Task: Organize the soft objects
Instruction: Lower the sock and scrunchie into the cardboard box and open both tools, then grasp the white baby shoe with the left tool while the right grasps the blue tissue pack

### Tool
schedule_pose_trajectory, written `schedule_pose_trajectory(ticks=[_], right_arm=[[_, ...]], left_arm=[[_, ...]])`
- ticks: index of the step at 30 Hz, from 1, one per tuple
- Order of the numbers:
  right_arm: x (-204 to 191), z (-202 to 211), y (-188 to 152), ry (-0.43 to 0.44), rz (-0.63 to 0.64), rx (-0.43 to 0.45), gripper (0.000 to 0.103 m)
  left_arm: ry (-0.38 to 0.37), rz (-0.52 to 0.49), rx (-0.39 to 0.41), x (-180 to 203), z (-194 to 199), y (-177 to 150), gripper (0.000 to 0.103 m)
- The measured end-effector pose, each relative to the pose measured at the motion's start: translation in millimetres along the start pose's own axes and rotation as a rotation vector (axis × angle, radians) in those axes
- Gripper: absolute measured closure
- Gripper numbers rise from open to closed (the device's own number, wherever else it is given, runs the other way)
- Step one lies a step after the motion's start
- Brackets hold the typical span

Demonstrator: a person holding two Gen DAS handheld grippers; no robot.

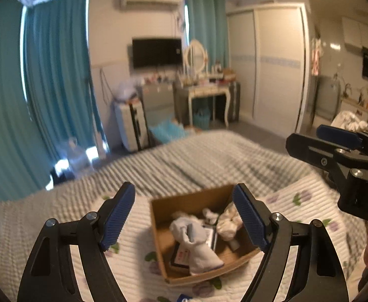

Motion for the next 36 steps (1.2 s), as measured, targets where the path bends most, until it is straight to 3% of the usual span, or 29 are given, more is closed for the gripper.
schedule_pose_trajectory(ticks=[3,4,7,11,16,21,24,29,36], right_arm=[[-16,56,14,-0.028,0.024,0.077,0.022],[-20,72,16,-0.039,0.027,0.098,0.017],[-32,113,15,-0.032,0.029,0.161,0.002],[-51,141,-4,-0.001,0.054,0.149,0.0],[-57,146,-46,0.008,0.066,0.099,0.0],[-47,130,-99,-0.018,0.028,0.042,0.0],[-35,109,-125,-0.037,0.018,0.0,0.0],[-19,55,-174,-0.056,0.011,-0.11,0.0],[-2,-24,-221,-0.052,-0.012,-0.24,0.0]], left_arm=[[0.015,0.012,0.108,-9,60,15,0.021],[0.011,0.017,0.133,-12,75,17,0.016],[0.0,0.033,0.179,-22,117,16,0.014],[0.011,0.023,0.175,-26,137,0,0.014],[0.002,-0.01,0.145,-24,137,-37,0.014],[0.024,-0.063,0.079,-20,115,-87,0.014],[0.023,-0.033,-0.009,-22,88,-118,0.014],[-0.003,0.051,-0.16,-29,37,-174,0.014],[-0.004,0.024,-0.275,-11,-20,-217,0.015]])
Point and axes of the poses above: each gripper's, at about its wrist camera, not at the fingertips, and z roughly against the way its jaws point, x to its right, y to its top, the point moved 3 cm from there along -z, roughly the way its jaws point, and after that the axes turned 4 degrees about -z, right-handed, at the moved point
